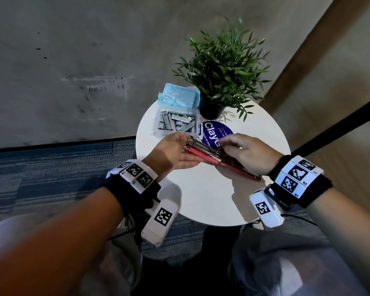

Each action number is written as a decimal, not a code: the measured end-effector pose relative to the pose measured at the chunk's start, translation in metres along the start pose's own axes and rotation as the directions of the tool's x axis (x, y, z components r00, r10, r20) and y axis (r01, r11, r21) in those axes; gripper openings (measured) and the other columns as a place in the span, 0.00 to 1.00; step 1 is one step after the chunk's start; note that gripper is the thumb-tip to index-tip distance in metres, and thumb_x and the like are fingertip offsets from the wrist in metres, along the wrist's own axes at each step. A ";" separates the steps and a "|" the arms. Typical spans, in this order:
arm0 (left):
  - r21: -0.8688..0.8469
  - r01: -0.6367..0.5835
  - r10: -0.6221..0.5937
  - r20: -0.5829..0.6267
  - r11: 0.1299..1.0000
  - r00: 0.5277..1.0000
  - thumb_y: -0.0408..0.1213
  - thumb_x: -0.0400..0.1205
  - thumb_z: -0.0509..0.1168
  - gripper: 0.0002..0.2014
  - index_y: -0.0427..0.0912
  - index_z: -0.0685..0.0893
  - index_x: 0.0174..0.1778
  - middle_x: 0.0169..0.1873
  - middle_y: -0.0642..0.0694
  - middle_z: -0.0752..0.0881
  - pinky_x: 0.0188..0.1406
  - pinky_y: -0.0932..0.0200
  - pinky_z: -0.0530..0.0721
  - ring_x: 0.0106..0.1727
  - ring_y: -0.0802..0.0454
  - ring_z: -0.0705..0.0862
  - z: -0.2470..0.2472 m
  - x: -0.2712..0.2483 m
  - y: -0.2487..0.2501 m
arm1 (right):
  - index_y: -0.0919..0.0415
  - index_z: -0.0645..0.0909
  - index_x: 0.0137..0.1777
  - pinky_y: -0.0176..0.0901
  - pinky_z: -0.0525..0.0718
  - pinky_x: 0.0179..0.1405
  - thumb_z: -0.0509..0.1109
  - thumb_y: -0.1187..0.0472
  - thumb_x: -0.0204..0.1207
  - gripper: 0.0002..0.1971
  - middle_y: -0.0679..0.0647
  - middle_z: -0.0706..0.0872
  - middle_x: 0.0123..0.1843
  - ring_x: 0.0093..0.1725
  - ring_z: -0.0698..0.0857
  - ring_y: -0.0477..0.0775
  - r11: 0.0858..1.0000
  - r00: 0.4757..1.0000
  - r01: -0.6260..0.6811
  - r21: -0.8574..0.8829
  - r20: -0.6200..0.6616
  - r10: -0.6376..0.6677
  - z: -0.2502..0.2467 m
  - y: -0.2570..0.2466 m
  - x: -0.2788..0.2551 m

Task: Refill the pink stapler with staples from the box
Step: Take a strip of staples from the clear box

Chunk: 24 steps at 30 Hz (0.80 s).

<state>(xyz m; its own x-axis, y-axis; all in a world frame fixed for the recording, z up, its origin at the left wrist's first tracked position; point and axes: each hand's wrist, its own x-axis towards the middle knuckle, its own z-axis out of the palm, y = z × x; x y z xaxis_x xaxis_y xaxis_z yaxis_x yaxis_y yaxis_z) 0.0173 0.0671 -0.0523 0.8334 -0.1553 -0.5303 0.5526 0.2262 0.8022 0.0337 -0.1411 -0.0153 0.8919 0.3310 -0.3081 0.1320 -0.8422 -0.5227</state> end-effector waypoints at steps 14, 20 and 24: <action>-0.022 0.074 -0.074 0.000 0.997 0.997 0.36 0.92 0.47 0.10 0.39 0.71 0.63 0.55 0.30 0.78 0.62 0.35 0.82 0.51 0.28 0.87 0.008 -0.004 0.000 | 0.59 0.89 0.53 0.39 0.80 0.47 0.71 0.61 0.78 0.07 0.46 0.86 0.42 0.45 0.85 0.49 0.982 0.989 0.141 -0.127 -0.031 -0.146 -0.028 -0.096 0.079; -0.094 0.175 -0.166 0.101 0.980 0.981 0.34 0.92 0.45 0.07 0.41 0.69 0.57 0.62 0.26 0.79 0.68 0.34 0.77 0.68 0.18 0.78 0.007 -0.004 0.002 | 0.55 0.88 0.51 0.40 0.81 0.49 0.71 0.62 0.75 0.07 0.49 0.89 0.48 0.48 0.85 0.52 0.915 0.989 0.148 -0.374 0.068 -0.132 -0.025 -0.110 0.114; -0.079 0.162 -0.154 0.104 0.984 0.983 0.35 0.92 0.46 0.09 0.41 0.67 0.64 0.66 0.23 0.78 0.66 0.35 0.79 0.67 0.19 0.79 0.009 -0.002 0.000 | 0.51 0.86 0.44 0.41 0.83 0.50 0.72 0.60 0.74 0.03 0.49 0.90 0.49 0.53 0.87 0.56 0.874 0.991 0.125 -0.470 0.096 -0.090 -0.012 -0.109 0.129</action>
<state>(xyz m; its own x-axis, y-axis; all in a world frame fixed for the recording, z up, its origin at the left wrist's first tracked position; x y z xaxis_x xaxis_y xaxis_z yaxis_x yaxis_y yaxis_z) 0.0156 0.0590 -0.0484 0.7335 -0.2872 -0.6160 0.6791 0.2733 0.6813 0.1399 -0.0121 0.0113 0.8306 0.4451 -0.3346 0.4302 -0.8945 -0.1221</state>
